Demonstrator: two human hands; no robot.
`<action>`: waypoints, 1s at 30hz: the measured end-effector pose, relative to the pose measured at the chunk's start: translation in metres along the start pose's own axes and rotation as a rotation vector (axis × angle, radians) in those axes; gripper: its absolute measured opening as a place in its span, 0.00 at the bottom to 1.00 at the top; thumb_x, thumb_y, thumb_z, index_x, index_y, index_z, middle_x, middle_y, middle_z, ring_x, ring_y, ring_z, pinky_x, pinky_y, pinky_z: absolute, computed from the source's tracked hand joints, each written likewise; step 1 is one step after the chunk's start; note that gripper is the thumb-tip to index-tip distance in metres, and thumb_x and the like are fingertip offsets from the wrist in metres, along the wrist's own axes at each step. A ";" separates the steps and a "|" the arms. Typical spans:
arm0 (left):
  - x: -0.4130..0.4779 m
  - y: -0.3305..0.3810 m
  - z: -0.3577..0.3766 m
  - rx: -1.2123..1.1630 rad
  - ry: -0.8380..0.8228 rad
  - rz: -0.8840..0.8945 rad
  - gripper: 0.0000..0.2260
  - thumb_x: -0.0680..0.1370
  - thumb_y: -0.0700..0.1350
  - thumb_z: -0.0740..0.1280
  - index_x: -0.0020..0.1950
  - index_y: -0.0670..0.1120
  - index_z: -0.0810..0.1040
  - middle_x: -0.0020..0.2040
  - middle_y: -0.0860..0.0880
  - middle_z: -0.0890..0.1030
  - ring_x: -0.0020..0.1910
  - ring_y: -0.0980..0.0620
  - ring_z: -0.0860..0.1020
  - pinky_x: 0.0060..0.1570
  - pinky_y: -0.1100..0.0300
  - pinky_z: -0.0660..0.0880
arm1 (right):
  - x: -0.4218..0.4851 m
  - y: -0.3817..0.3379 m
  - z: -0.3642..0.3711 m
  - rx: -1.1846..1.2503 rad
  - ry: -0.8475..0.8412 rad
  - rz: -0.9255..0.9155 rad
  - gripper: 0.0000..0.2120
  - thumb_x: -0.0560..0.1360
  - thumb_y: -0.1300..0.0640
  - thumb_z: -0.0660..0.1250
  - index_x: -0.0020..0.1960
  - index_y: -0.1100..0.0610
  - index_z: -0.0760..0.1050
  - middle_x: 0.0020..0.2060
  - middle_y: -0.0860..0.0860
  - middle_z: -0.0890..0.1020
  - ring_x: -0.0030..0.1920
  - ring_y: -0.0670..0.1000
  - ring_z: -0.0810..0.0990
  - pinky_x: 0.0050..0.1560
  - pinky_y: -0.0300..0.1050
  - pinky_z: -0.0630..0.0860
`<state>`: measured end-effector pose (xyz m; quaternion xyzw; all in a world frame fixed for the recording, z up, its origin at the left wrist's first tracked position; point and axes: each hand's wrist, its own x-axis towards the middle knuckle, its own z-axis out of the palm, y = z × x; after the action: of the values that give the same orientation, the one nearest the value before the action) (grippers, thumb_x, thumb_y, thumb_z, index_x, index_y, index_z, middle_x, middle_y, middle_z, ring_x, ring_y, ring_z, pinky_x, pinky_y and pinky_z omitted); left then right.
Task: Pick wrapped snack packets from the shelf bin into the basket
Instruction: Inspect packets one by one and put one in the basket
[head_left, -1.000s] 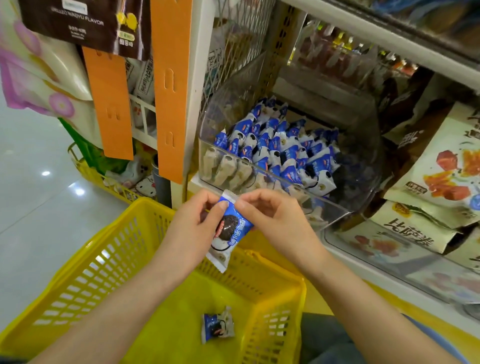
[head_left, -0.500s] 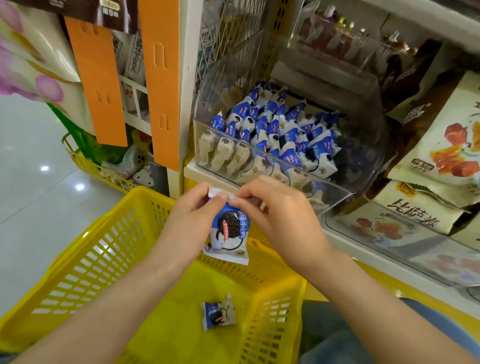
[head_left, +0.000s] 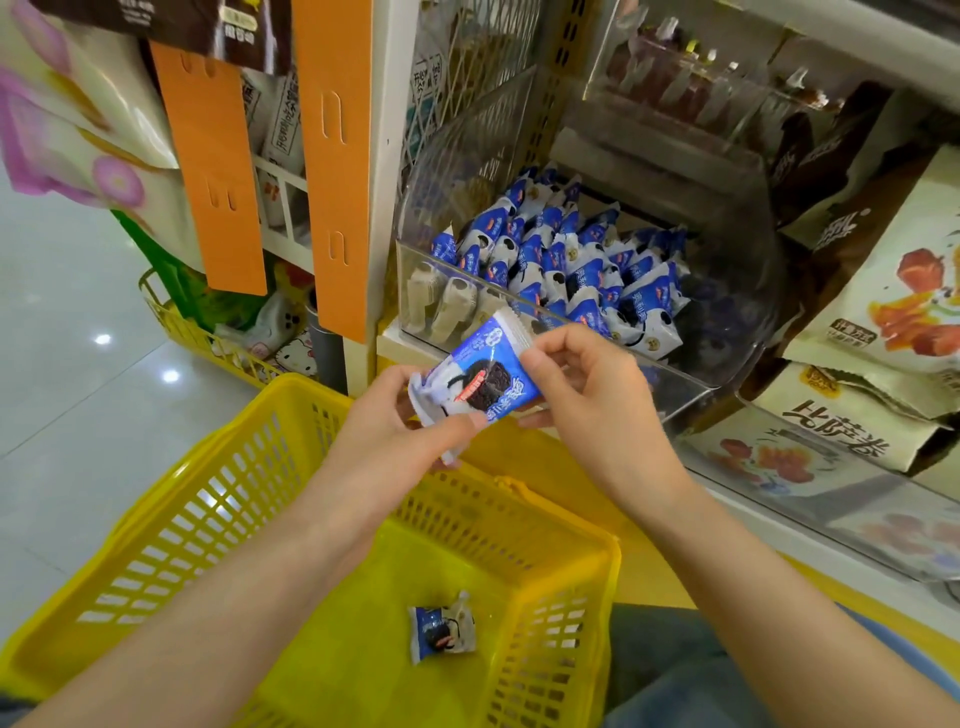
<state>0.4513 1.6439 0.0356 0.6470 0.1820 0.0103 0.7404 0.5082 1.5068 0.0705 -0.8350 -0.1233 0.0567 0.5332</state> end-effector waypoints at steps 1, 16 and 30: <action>0.000 0.001 0.000 -0.017 0.040 0.035 0.13 0.69 0.41 0.73 0.50 0.51 0.75 0.43 0.53 0.83 0.38 0.57 0.81 0.33 0.65 0.77 | 0.000 0.002 -0.001 -0.049 -0.036 0.040 0.05 0.77 0.59 0.63 0.43 0.52 0.72 0.40 0.53 0.82 0.39 0.46 0.82 0.33 0.38 0.80; 0.002 0.007 -0.002 0.083 0.081 0.254 0.07 0.77 0.43 0.63 0.40 0.49 0.77 0.33 0.53 0.82 0.31 0.62 0.78 0.30 0.70 0.74 | -0.008 0.009 0.002 -0.263 -0.387 0.073 0.14 0.73 0.52 0.68 0.57 0.56 0.75 0.52 0.51 0.81 0.52 0.50 0.80 0.54 0.54 0.76; -0.002 0.000 -0.001 0.369 0.016 0.404 0.07 0.77 0.49 0.63 0.40 0.49 0.75 0.33 0.47 0.77 0.33 0.45 0.75 0.34 0.50 0.72 | -0.008 0.009 0.006 -0.102 -0.162 -0.108 0.05 0.74 0.54 0.68 0.39 0.52 0.79 0.35 0.50 0.83 0.39 0.48 0.81 0.43 0.46 0.78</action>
<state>0.4494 1.6447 0.0356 0.7941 0.0537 0.1296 0.5914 0.5001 1.5063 0.0590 -0.8459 -0.2136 0.0888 0.4805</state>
